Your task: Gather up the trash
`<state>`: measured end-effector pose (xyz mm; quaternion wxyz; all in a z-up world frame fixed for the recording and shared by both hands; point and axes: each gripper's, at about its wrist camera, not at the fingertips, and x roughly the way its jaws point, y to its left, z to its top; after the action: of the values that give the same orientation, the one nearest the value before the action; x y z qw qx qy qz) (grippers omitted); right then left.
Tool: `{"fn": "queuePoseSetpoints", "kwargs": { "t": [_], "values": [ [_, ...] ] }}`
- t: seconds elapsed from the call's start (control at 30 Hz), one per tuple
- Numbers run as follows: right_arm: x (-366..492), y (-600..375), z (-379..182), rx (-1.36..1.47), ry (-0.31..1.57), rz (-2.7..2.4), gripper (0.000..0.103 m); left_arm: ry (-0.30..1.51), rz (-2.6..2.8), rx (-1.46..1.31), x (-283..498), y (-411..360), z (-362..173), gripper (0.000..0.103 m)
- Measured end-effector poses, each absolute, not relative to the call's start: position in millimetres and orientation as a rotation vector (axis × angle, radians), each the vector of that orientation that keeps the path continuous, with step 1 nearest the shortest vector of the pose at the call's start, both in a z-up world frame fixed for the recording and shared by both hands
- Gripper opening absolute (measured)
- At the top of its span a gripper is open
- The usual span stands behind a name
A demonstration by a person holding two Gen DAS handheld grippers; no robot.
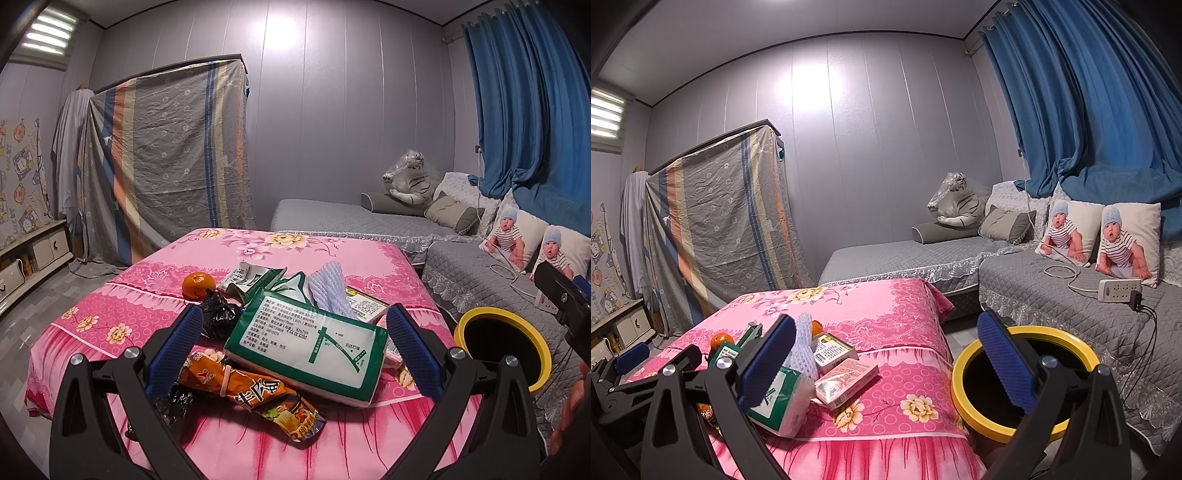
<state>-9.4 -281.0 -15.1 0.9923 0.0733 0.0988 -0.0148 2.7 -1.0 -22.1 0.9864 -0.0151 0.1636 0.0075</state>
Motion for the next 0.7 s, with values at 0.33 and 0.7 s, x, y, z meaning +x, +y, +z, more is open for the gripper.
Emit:
{"fn": "queuePoseSetpoints", "kwargs": {
  "t": [0.33,0.7],
  "values": [
    [-8.6,-279.4,-8.6,0.151,0.173,-0.04,0.095,0.356,-0.034,-0.061,4.6,7.6,-19.4,0.095],
    [40.0,-242.8,-19.3,-0.011,0.435,0.597,0.095,0.532,-0.17,0.033,20.3,94.8,-35.5,0.095]
  ]
}}
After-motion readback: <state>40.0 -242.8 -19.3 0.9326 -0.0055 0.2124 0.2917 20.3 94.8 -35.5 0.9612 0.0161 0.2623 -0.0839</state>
